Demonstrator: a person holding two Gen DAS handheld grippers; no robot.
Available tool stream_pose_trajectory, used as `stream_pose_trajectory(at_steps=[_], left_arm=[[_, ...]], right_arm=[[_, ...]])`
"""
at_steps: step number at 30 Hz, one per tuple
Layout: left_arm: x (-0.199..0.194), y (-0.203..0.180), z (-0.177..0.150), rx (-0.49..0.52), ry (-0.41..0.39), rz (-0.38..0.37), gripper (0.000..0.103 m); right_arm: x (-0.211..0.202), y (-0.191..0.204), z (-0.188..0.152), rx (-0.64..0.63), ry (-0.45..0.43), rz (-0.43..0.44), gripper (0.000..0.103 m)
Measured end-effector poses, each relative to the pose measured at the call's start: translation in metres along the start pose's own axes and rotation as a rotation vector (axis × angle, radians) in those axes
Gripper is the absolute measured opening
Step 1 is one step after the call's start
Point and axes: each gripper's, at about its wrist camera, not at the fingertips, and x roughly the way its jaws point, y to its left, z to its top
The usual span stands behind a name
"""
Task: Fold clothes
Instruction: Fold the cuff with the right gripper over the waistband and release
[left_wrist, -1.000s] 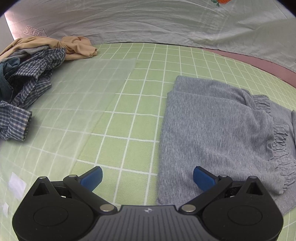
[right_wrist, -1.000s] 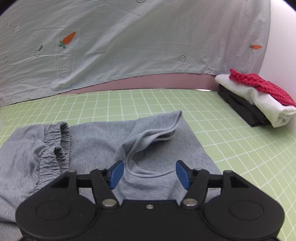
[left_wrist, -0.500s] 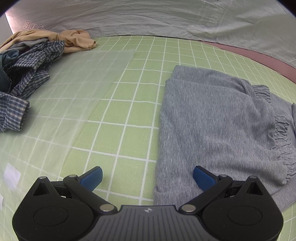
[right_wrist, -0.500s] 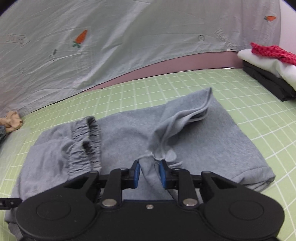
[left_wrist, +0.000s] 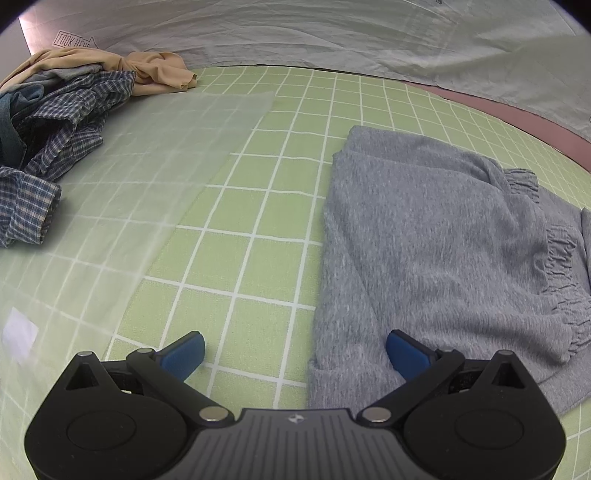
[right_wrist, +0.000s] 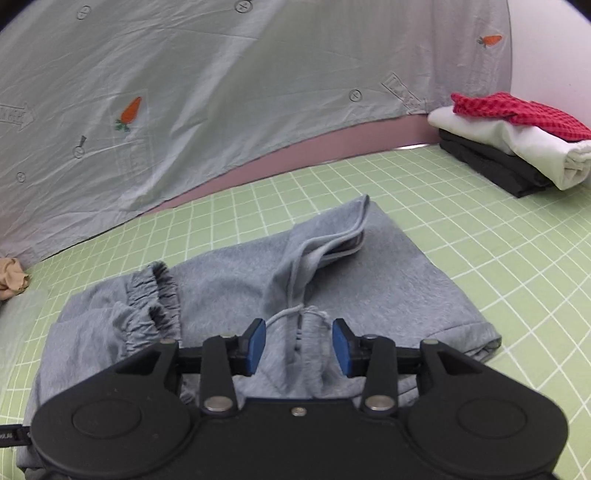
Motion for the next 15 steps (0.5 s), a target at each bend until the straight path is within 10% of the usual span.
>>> stream_pose_trajectory(at_steps=[3, 6, 15], left_arm=[[0.0, 0.0, 0.0, -0.013, 0.0, 0.0, 0.103], [0.001, -0.001, -0.001, -0.019, -0.001, 0.002, 0.103], [0.001, -0.001, -0.001, -0.031, 0.01, 0.007, 0.103]], right_arm=[[0.019, -0.009, 0.0, 0.041, 0.035, 0.006, 0.038], [0.027, 0.003, -0.005, -0.05, 0.06, 0.062, 0.007], [0.018, 0.027, -0.023, -0.114, 0.14, 0.178, 0.014]])
